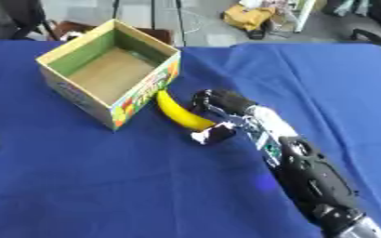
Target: Pick up objects on the table and place them in the box.
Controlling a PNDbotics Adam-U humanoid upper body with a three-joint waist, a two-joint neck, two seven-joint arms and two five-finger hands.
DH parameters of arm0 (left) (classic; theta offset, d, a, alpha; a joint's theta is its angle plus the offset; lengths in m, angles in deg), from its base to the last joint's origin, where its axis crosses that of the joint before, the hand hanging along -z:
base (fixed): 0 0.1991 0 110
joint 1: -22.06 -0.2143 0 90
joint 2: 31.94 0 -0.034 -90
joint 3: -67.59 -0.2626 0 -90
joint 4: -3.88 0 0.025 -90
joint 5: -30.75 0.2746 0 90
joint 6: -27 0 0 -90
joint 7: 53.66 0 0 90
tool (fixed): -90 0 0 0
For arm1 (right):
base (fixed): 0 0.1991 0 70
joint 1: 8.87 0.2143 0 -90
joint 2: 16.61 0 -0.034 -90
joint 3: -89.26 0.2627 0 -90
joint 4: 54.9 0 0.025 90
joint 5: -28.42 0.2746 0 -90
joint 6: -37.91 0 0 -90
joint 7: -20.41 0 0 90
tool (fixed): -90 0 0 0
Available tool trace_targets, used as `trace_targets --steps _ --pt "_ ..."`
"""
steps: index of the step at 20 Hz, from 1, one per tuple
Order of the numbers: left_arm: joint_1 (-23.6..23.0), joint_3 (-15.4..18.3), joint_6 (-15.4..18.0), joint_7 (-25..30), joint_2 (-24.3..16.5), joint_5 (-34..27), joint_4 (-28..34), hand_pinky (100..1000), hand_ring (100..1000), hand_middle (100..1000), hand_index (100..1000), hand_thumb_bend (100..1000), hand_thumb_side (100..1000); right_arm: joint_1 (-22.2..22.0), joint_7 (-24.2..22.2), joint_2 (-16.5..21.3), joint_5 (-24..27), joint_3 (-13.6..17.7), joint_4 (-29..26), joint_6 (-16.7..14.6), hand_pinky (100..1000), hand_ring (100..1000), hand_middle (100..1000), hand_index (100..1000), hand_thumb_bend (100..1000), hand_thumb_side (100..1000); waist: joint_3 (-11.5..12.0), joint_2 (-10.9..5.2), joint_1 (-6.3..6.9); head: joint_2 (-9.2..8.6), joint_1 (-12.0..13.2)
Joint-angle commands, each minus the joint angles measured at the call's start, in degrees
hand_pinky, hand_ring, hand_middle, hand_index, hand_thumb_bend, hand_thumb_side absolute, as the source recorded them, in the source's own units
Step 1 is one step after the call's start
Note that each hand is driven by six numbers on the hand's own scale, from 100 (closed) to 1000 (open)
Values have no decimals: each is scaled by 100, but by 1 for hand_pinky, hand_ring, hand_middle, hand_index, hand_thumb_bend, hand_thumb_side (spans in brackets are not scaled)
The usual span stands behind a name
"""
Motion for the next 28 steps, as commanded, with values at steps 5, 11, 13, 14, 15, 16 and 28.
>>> trace_targets --steps 5,11,13,14,15,16,28 --pt "59 3 7 19 -47 3 91 626 592 657 729 452 918 76 133 86 -413 -58 2 -50 651 589 633 720 259 546 17 -88 48 23 -18" --pt "62 3 6 21 -45 2 93 626 593 657 729 452 918 75 154 75 -552 -56 80 -73 633 569 618 708 232 527 28 -90 45 20 -21" --pt "62 3 7 21 -44 1 93 626 593 658 729 452 918 73 194 76 -557 -40 81 -62 626 559 611 703 226 522 24 -91 44 17 -21" --pt "62 4 6 21 -43 1 92 626 593 658 729 452 918 73 222 78 -552 -28 75 -51 616 548 605 697 216 514 22 -93 44 16 -21" --pt "61 4 6 21 -42 1 91 626 593 658 729 452 918 72 251 81 -545 -18 68 -38 603 533 596 687 202 506 19 -94 44 15 -22" --pt "60 4 7 20 -42 1 91 626 593 658 729 452 918 72 287 86 -535 -5 59 -23 593 523 587 678 183 497 17 -95 45 14 -22" --pt "56 11 7 17 -34 0 90 626 593 658 729 451 918 47 557 113 -425 75 21 84 579 506 567 660 131 478 -3 -109 62 21 -14"
